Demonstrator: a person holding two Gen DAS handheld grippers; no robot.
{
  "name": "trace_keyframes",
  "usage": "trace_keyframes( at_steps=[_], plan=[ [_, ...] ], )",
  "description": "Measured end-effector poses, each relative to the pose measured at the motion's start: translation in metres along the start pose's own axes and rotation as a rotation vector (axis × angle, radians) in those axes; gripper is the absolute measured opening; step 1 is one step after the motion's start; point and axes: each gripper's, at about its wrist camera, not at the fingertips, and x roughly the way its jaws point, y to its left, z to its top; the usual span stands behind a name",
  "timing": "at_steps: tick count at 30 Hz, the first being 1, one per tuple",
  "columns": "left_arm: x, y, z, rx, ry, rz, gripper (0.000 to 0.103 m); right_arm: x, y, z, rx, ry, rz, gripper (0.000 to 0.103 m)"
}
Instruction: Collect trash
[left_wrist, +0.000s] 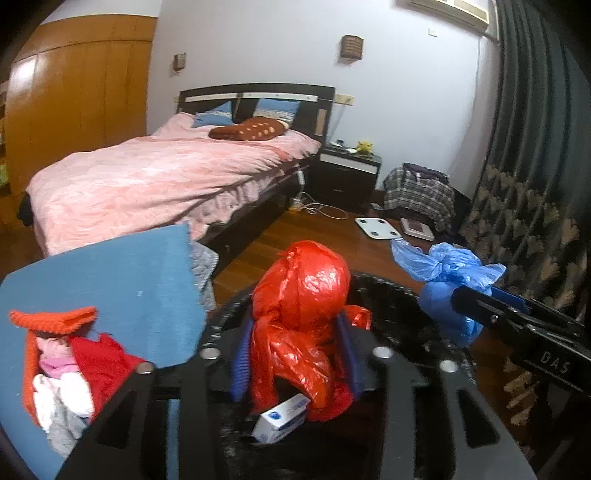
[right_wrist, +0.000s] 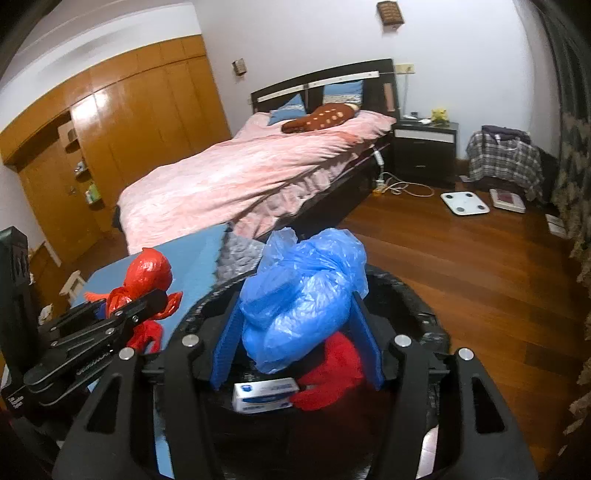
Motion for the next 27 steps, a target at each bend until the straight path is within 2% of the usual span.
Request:
trace_keyframes(
  at_steps=[1,3,5,8,11,15,21,27],
  plan=[
    [0.001,-0.002,0.0,-0.001,0.002,-0.015,0.054,0.0,-0.003,0.0,0.004,0.0,-0.006,0.063],
    [0.001,-0.005,0.0,-0.001,-0.002,-0.02,0.065,-0.001,-0.009,-0.001,0.01,-0.003,-0.023,0.073],
    [-0.001,-0.005,0.0,-0.003,-0.007,-0.021,0.07,-0.003,-0.012,-0.002,0.012,-0.01,-0.04,0.08],
    [-0.007,0.001,0.0,-0.009,-0.014,0.002,0.075,-0.005,-0.013,-0.001,0.017,-0.021,-0.056,0.09],
    [-0.016,0.01,0.001,-0.02,-0.032,0.04,0.084,-0.006,-0.012,-0.001,0.022,-0.03,-0.059,0.094],
    [-0.034,0.032,-0.002,-0.049,-0.051,0.099,0.088,-0.006,-0.005,0.0,0.021,-0.034,-0.049,0.096],
    [-0.059,0.07,-0.009,-0.099,-0.07,0.194,0.089,0.002,0.018,0.001,0.002,-0.023,-0.009,0.096],
    [-0.085,0.112,-0.023,-0.144,-0.087,0.311,0.089,0.018,0.06,-0.002,-0.043,0.002,0.07,0.096]
  ],
)
